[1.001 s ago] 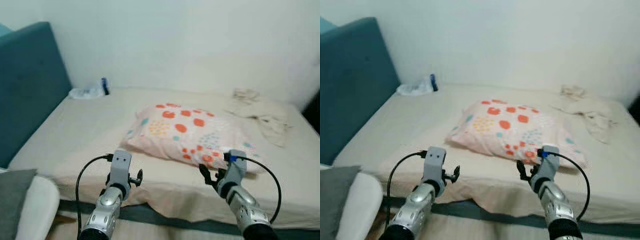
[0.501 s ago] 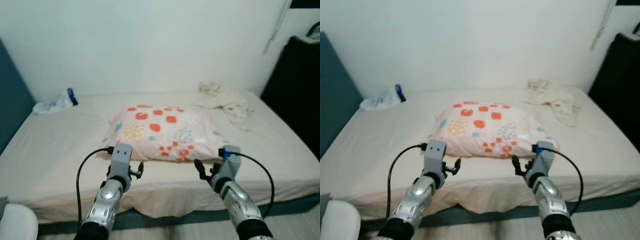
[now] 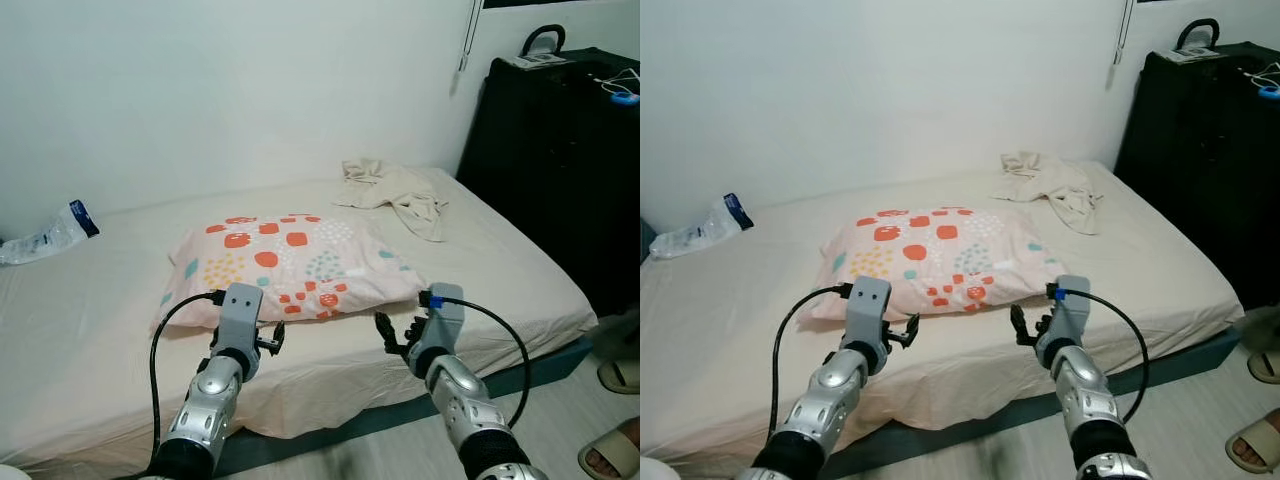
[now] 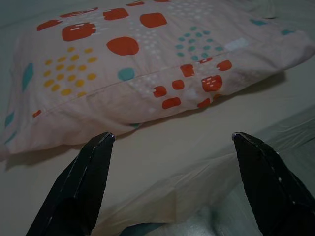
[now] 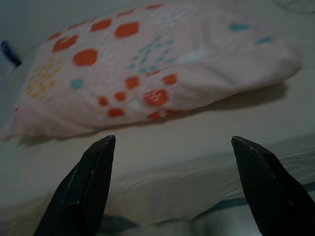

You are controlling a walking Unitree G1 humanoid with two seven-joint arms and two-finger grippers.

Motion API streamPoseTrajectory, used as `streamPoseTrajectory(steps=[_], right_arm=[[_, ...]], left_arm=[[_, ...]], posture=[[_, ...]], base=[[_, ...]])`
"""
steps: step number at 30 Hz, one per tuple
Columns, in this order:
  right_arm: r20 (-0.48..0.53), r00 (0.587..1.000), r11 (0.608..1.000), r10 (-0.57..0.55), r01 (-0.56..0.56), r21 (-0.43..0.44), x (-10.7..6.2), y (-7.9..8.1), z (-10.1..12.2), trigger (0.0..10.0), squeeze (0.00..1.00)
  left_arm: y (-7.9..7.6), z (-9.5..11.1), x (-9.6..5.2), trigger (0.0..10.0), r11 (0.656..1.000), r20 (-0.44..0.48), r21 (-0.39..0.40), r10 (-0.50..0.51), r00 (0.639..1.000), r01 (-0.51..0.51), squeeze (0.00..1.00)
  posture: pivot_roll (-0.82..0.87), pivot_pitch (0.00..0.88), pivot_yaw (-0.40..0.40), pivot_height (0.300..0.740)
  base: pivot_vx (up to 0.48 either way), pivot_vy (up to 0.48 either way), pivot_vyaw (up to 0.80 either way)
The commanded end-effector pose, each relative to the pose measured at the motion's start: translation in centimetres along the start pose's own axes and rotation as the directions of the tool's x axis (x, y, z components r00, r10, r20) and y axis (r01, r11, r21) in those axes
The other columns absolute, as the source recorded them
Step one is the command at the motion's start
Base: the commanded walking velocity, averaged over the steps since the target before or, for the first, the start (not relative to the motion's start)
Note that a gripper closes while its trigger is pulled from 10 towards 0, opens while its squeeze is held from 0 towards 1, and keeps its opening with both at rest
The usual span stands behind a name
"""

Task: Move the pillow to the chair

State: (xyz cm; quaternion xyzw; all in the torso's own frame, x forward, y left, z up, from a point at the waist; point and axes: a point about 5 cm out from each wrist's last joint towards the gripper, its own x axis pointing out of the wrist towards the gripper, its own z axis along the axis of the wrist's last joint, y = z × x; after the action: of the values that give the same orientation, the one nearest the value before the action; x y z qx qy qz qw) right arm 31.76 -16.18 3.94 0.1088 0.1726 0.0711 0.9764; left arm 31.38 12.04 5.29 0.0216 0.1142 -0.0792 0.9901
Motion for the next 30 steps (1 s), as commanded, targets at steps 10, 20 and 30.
streamPoseTrajectory(steps=[10, 20, 30], right_arm=[[0.003, 0.997, 0.997, 0.075, -0.075, -0.012, 0.4, 1.3, 0.2, 10.0, 0.00], [0.001, 0.997, 0.996, 0.072, -0.072, -0.061, 0.4, 1.5, 0.0, 10.0, 0.00], [-0.015, 0.997, 0.993, 0.079, -0.080, -0.085, 0.3, 1.5, -0.4, 10.0, 0.00]], left_arm=[[0.0, -0.8, -0.1, 10.0, 1.000, -0.038, -0.006, 0.011, 0.999, -0.011, 0.00], [0.1, -1.0, 0.0, 10.0, 1.000, -0.056, 0.009, 0.016, 0.998, -0.015, 0.00], [0.6, -2.3, -0.4, 10.0, 0.997, -0.117, 0.042, 0.071, 0.991, -0.067, 0.00]], posture=[[-0.08, 0.017, 0.043, 0.740], [-0.09, 0.007, 0.044, 0.740], [-0.08, 0.005, 0.036, 0.740]], base=[[0.000, 0.000, -0.31], [0.000, 0.000, -0.28], [0.000, -0.059, 0.00]])
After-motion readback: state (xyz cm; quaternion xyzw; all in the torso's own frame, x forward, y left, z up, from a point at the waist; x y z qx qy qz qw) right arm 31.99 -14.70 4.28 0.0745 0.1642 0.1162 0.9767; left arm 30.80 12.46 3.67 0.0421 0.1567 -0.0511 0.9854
